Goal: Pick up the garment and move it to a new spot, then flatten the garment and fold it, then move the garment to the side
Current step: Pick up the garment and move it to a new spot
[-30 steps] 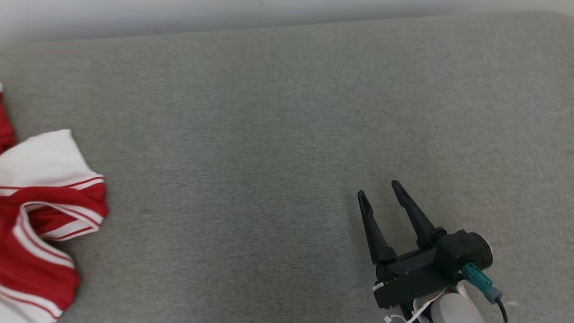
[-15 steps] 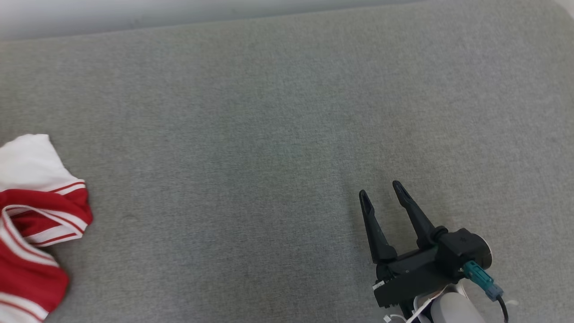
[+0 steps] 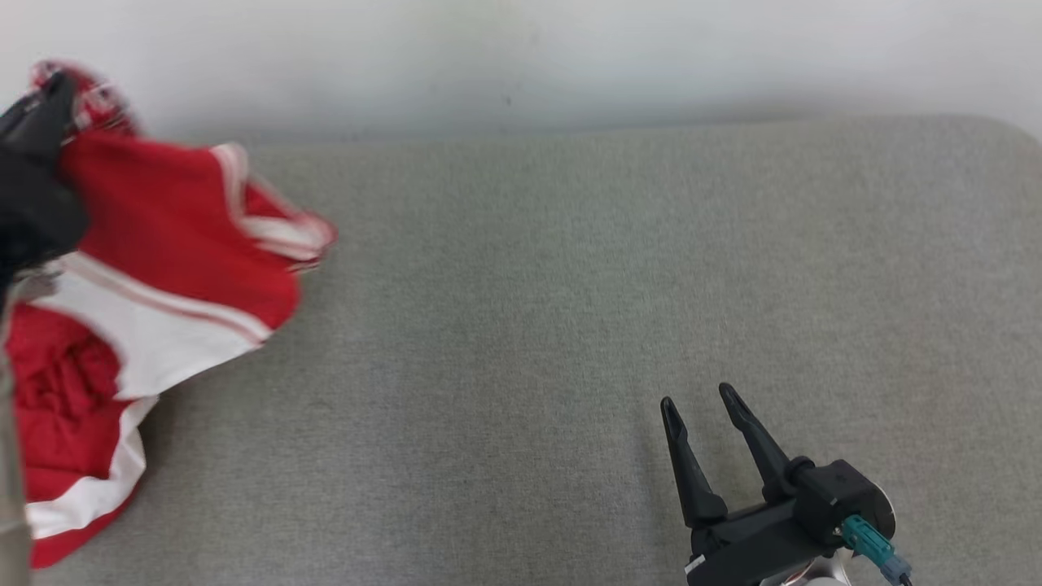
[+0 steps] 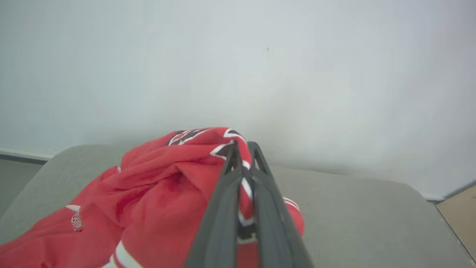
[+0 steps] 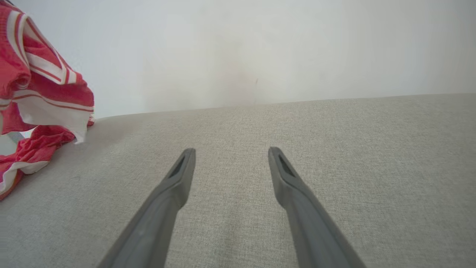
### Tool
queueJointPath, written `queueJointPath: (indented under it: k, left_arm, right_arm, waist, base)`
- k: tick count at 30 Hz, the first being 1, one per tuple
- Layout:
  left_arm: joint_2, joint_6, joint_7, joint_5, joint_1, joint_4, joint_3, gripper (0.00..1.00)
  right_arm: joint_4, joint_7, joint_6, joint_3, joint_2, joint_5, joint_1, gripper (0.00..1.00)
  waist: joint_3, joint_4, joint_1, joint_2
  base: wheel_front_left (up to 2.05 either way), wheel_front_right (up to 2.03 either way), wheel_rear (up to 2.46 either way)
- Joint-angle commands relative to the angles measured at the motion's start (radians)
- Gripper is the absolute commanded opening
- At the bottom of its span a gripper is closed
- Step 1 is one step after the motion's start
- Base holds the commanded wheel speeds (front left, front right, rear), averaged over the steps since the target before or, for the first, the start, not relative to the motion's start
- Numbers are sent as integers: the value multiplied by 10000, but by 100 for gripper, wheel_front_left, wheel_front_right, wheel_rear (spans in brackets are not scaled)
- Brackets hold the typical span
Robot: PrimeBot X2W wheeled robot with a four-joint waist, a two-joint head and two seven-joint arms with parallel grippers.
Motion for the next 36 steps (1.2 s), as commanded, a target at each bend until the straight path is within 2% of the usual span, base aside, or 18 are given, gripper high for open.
queueJointPath:
  k: [1, 6, 10, 14, 19, 24, 29, 36]
  left_arm:
    - [-205, -194, 21, -172, -255, -67, -253, 0]
    - [-1125, -683, 41, -222, -973, 63, -1417, 0]
    - [-1748, -1012, -14, -241, -1150, 156, -2198, 0]
    - [-2357, -1194, -238, -374, -882, 218, -2789, 0]
    - [-2846, -1351, -851, -516, -437, 580, -3452, 0]
    - [-3017, -1307, -1523, -417, 40, 1160, -3912, 0]
    - [-3022, -1187, -2427, 161, 639, 2436, -4343, 0]
    - [-2739, -912, -3667, 1228, 996, 4732, -4836, 0]
  right_arm:
    - [-14, -11, 8, -3, -18, 107, 186, 100]
    - [13, -13, 8, 28, -15, 175, 455, 100]
    - [-41, -11, 8, 87, -18, 174, 532, 100]
    - [-97, -11, 8, -19, -21, 99, 567, 100]
    - [-172, -11, 8, -282, -13, -53, 593, 100]
    - [-281, -11, 8, -397, -13, -116, 549, 100]
    - [-380, -11, 8, -444, -8, -144, 532, 100]
    - [-409, -11, 8, -574, -10, -224, 577, 100]
  waist:
    - [-763, 207, 1, -1]
    - [-1216, -204, 1, -1]
    - [-1291, -837, 1, -1]
    - [-1169, -1585, 1, -1]
    - [-877, -2514, 1, -1]
    - [-632, -3192, 1, -1]
    - [-388, -3767, 1, -1]
    - [-311, -3687, 1, -1]
  base:
    - [0, 0, 0]
    - [0, 0, 0]
    - [0, 0, 0]
    - [0, 0, 0]
    - [0, 0, 0]
    - [0, 0, 0]
    - [0, 0, 0]
    - [0, 0, 0]
